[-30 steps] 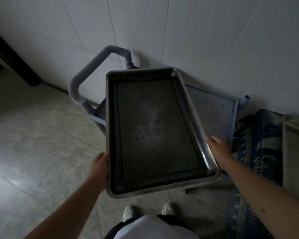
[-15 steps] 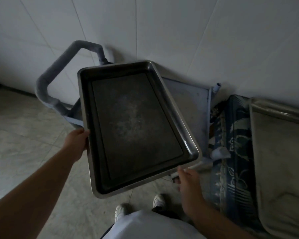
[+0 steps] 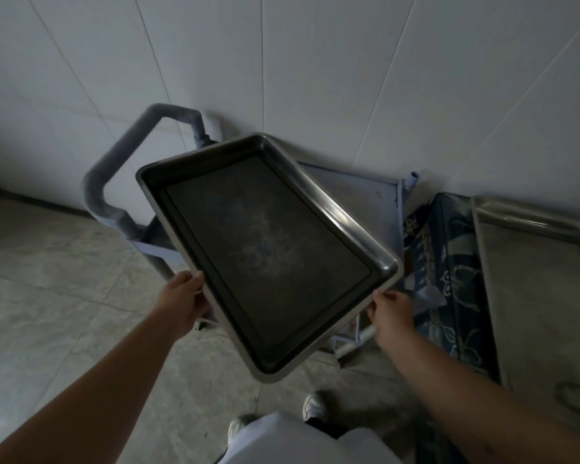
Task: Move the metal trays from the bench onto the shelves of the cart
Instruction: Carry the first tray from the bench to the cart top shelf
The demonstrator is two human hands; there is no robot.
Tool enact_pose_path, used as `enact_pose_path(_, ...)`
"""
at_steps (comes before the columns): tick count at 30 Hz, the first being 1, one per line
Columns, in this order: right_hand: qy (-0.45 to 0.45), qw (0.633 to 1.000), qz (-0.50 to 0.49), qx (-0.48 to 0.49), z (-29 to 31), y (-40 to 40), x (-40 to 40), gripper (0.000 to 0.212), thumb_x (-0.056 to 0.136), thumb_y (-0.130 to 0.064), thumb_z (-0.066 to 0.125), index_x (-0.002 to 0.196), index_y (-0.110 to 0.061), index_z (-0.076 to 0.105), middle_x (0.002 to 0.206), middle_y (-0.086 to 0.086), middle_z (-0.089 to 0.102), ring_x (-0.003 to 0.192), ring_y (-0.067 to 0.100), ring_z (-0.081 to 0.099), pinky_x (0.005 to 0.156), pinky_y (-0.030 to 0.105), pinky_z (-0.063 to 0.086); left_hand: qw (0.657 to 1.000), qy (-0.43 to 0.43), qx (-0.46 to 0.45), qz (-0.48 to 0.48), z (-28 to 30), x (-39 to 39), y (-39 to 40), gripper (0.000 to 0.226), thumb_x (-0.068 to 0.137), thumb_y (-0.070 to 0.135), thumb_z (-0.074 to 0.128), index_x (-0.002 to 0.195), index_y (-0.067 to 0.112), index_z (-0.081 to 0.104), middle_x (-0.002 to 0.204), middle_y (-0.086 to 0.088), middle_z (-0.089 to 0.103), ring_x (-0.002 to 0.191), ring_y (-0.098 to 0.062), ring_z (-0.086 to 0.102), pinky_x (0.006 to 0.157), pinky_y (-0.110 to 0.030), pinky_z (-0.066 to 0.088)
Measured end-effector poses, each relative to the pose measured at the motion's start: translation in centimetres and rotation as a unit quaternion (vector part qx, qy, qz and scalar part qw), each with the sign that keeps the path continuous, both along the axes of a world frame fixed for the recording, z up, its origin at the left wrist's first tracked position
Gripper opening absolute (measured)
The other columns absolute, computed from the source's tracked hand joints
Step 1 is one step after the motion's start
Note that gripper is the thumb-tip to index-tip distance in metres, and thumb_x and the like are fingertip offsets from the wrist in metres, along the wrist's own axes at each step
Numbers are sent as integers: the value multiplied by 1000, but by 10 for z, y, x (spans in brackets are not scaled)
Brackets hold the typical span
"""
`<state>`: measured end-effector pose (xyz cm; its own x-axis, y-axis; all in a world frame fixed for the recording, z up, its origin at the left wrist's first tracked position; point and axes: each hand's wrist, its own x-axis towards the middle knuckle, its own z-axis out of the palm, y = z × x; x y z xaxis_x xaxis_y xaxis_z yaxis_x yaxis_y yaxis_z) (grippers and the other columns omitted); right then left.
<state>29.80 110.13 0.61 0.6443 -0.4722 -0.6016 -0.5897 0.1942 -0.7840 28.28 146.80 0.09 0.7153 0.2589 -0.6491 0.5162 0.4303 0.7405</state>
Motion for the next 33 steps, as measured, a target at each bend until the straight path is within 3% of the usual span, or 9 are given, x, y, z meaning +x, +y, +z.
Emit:
enact_pose_path(4, 21, 993, -30, 108, 6, -24, 31, 8, 98, -13, 55, 97, -8, 61, 90, 11, 65, 84, 24, 63, 69, 41, 54, 999, -13, -20, 32, 20, 0, -45, 15, 105, 11, 48, 98, 2, 58, 91, -17, 67, 78, -27, 70, 54, -31, 61)
enact_pose_path(9, 60, 989, 137, -6, 2, 3, -24, 11, 99, -30, 53, 103, -24, 61, 100, 6, 67, 89, 25, 67, 60, 35, 54, 997, -12, -51, 55, 18, 1, -70, 16, 104, 13, 50, 110, 0, 57, 97, -17, 67, 84, -27, 69, 58, -33, 63)
enact_pose_path(12, 42, 990, 137, -20, -1, 6, -34, 12, 99, -27, 52, 105, -25, 62, 100, 7, 68, 89, 25, 68, 67, 38, 58, 997, -14, -52, 54, 10, 2, -77, 14, 103, 14, 53, 105, 1, 58, 96, -18, 68, 81, -26, 70, 56, -31, 62)
enact_pose_path(15, 45, 988, 136, -61, 3, -14, -4, 13, 99, -24, 52, 104, -19, 63, 94, 9, 67, 82, 24, 66, 63, 35, 52, 999, 6, -40, 27, 4, 7, -88, 13, 102, 15, 55, 101, 3, 58, 99, -20, 69, 87, -28, 71, 60, -33, 60)
enact_pose_path(18, 46, 987, 128, -88, -1, -35, 31, 15, 99, -20, 52, 104, -13, 64, 95, 12, 65, 86, 28, 63, 78, 44, 56, 999, 29, -44, 1, -3, 13, -106, 13, 100, 16, 60, 99, 3, 59, 95, -18, 68, 85, -27, 69, 61, -33, 58)
enact_pose_path(21, 59, 984, 135, -103, -9, -45, 57, 17, 99, -19, 51, 109, -10, 62, 95, 10, 61, 84, 26, 59, 72, 38, 50, 998, 37, -44, -2, -7, 22, -121, 13, 99, 15, 61, 96, 3, 62, 90, -18, 67, 80, -25, 68, 55, -29, 58)
enact_pose_path(23, 68, 984, 127, -103, -14, -46, 71, 17, 99, -17, 49, 112, -12, 58, 96, 10, 58, 85, 27, 57, 76, 41, 49, 999, 44, -31, 3, -8, 30, -127, 15, 99, 15, 61, 96, 0, 62, 89, -20, 67, 80, -26, 68, 53, -27, 58)
enact_pose_path(29, 37, 982, 119, -145, -15, -57, 112, 39, 96, -5, 48, 134, -9, 51, 121, 17, 61, 105, 35, 58, 90, 44, 52, 996, 84, 1, -11, -9, 55, -151, 17, 100, 13, 60, 92, -3, 62, 89, -23, 72, 82, -28, 71, 65, -34, 58)
enact_pose_path(33, 5, 970, 167, -175, -11, -74, 135, 36, 94, -6, 54, 129, -12, 55, 117, 11, 63, 97, 27, 59, 79, 36, 50, 995, 88, -7, -45, -10, 68, -170, 13, 97, -2, 55, 87, -3, 64, 90, -22, 71, 81, -25, 70, 76, -32, 61)
